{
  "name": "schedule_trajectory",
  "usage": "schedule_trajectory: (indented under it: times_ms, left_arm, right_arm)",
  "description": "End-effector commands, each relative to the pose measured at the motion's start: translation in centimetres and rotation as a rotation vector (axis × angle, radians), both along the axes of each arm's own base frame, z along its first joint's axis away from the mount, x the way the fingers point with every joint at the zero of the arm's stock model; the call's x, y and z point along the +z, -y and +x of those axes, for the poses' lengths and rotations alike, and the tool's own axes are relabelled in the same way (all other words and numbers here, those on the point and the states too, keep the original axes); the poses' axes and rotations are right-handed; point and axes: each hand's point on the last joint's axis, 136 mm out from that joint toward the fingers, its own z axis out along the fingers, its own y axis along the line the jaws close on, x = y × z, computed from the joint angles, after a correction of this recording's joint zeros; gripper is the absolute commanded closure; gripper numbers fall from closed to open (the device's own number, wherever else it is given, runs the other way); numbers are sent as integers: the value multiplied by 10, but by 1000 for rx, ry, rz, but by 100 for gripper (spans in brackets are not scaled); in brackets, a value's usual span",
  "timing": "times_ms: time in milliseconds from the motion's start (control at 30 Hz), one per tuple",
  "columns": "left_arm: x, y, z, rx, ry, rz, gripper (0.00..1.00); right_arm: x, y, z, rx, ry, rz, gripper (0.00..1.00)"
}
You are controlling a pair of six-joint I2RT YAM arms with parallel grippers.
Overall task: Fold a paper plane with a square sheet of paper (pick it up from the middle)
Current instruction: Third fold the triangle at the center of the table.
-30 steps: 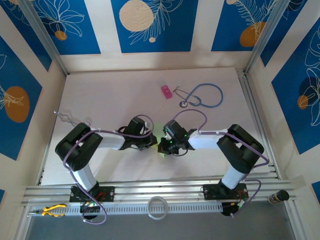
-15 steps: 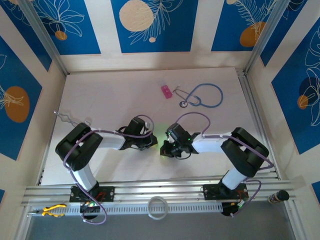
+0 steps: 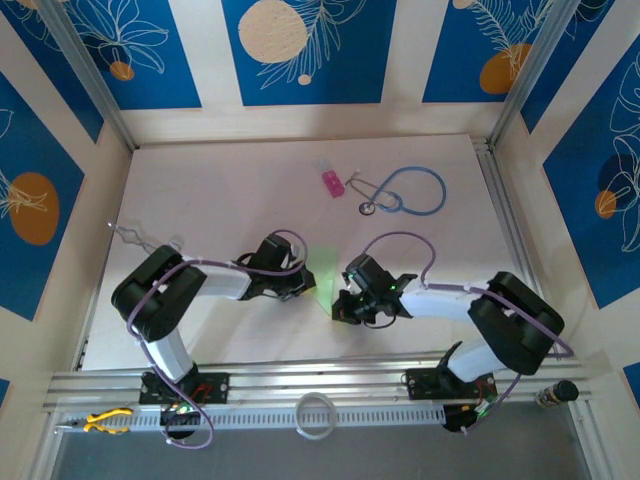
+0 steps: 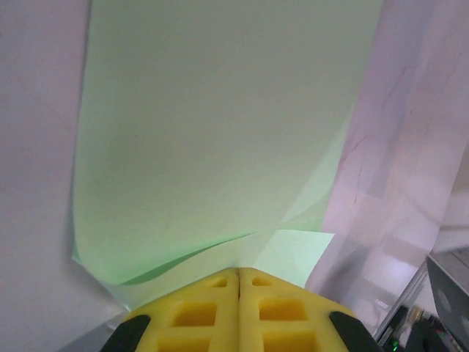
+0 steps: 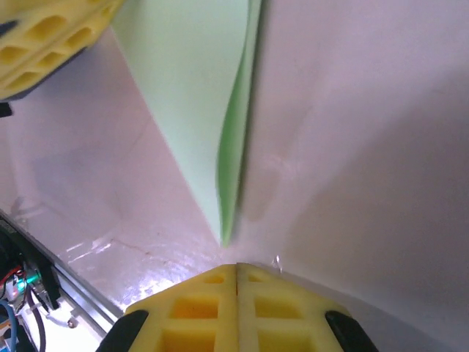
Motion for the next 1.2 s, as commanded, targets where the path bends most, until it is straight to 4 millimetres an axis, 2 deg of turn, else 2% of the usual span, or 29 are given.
schedule_trajectory:
  times_ms: [0,133,233,500,633,700,833,967,1067,1167]
  left_arm:
    - [-24,-16,-4,112,-37,79,100]
    - [-21,-11,-3,164,-22,76,100]
    - [-19,-5,-5,180,-9,78,100]
    - [-16,2,-5,150,5,76,100]
    - [-12,2,-4,135,21,88,100]
    - [-10,2,-4,130,29,93,100]
    - [-1,6,0,99,63,85,100]
    - [22,14,7,23,152,67,96]
    - [45,19,12,-39,225,50,92]
    - [55,20,8,-93,244,54,92]
  right_arm:
    - [16,6,6,-19,32,25,95]
    - [28,0,22,-37,41,96,94]
    - [29,-9,30,-37,32,114,94]
    - [16,-20,50,-74,28,101,95]
    - [7,-14,57,-103,38,60,95]
    - [2,-12,56,-96,30,48,95]
    - [-17,-2,40,-77,-20,-12,96]
    - [-32,14,27,-106,-57,-53,96]
    - [-33,16,25,-115,-61,-50,97]
    - [-33,15,27,-121,-63,-57,97]
